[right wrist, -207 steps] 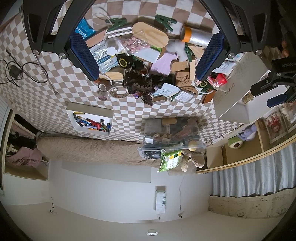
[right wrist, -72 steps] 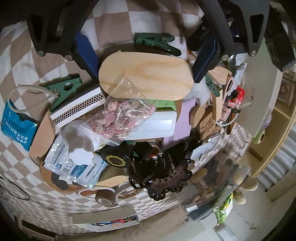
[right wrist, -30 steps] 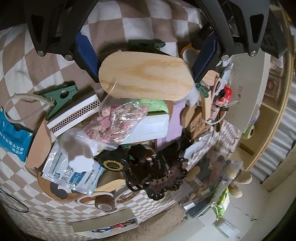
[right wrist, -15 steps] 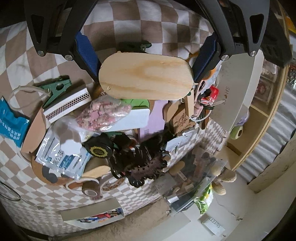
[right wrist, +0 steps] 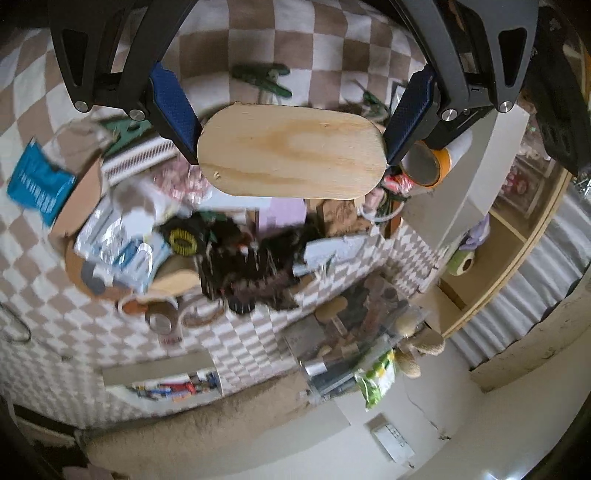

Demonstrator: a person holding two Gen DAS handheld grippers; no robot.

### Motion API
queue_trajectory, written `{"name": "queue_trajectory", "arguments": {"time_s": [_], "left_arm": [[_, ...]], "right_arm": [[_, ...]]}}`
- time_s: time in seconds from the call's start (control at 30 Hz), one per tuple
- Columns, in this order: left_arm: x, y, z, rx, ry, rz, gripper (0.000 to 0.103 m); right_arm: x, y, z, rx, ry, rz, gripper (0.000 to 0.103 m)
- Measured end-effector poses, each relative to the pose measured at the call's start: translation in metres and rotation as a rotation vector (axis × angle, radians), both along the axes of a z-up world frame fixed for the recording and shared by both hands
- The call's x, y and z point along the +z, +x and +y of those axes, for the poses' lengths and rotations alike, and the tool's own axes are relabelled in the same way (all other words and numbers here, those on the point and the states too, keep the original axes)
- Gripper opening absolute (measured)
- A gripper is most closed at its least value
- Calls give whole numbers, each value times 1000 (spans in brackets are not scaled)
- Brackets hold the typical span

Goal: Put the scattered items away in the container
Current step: 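Carry the board with the right tool while the left tool carries the roll to the box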

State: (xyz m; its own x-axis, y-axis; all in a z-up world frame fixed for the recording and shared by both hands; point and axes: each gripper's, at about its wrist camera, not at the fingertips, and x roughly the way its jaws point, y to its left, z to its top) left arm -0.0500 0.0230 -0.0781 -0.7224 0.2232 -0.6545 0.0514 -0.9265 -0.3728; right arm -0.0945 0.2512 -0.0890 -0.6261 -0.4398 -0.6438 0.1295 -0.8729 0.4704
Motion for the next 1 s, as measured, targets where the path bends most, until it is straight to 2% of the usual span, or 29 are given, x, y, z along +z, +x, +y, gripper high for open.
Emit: {"name": "queue_trajectory", "arguments": {"time_s": [0.13, 0.5, 1.0], "left_arm": [[20, -8, -4, 4, -21, 38, 84], [73, -31, -13, 5, -50, 141, 84], [120, -55, -58, 100, -5, 229, 84]], "right_arm": [[19, -9, 7, -5, -28, 37, 95], [62, -27, 4, 7, 9, 143, 95], [115, -52, -30, 53, 61, 268, 95]]}}
